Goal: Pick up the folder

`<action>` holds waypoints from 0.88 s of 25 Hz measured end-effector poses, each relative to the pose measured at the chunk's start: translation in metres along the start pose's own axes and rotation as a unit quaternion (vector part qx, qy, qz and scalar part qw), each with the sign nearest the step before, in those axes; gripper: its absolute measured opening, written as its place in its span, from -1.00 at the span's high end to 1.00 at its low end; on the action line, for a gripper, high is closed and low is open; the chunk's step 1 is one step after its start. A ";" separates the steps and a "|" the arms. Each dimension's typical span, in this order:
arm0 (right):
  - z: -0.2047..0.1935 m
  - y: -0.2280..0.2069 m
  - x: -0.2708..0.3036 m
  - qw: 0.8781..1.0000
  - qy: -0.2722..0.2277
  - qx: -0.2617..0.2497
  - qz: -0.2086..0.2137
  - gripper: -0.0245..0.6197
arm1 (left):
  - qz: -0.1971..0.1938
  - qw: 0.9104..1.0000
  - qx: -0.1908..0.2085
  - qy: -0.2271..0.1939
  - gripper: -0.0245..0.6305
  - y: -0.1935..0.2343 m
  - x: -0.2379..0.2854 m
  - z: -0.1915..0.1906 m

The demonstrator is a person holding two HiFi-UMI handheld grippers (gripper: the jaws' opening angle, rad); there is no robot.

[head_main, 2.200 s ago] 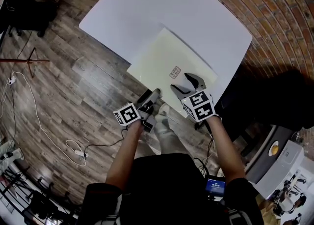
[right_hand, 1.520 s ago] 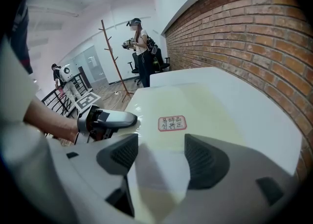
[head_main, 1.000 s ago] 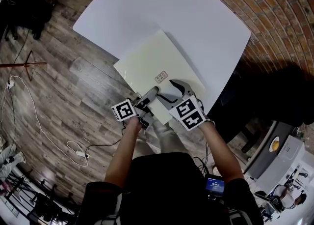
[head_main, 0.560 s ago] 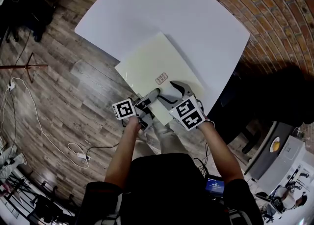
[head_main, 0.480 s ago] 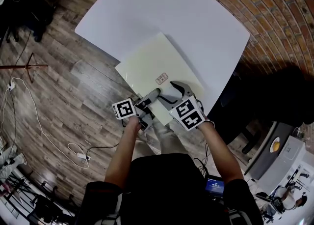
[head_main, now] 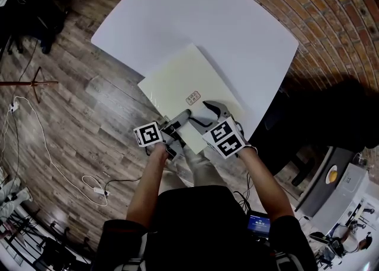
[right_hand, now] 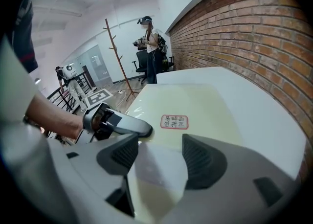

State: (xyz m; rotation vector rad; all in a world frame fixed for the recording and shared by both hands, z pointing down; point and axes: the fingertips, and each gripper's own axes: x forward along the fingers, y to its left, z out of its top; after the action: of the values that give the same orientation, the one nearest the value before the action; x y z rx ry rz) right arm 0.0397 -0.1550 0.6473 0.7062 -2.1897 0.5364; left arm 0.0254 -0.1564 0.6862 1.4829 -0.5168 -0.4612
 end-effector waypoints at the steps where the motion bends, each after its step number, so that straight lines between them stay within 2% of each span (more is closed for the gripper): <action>1: 0.000 0.000 0.000 1.000 0.001 0.001 0.002 0.08 | 0.001 1.000 0.002 0.000 0.05 0.000 0.000 0.000; 5: 0.001 0.002 -0.002 1.000 0.005 0.006 0.010 0.08 | 0.015 1.000 0.018 -0.001 0.06 0.005 -0.005 0.000; 14: 0.008 0.003 -0.011 1.000 -0.003 -0.002 0.007 0.09 | 0.012 1.000 0.024 -0.006 0.08 -0.015 -0.006 0.002; 18: 0.012 0.003 -0.015 1.000 -0.009 -0.006 0.003 0.10 | 0.024 0.998 0.054 -0.004 0.08 -0.018 -0.009 0.007; 20: 0.018 0.004 -0.018 1.000 -0.019 -0.005 -0.001 0.15 | 0.032 0.997 0.064 -0.004 0.08 -0.022 -0.010 0.009; 22: 0.026 0.000 -0.023 0.999 -0.033 -0.005 -0.020 0.30 | 0.026 0.997 0.071 -0.005 0.08 -0.031 -0.008 0.012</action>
State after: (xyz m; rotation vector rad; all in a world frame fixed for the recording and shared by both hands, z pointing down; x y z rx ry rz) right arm 0.0391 -0.1628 0.6134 0.7712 -2.2321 0.4886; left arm 0.0130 -0.1629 0.6553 1.5996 -0.6040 -0.3977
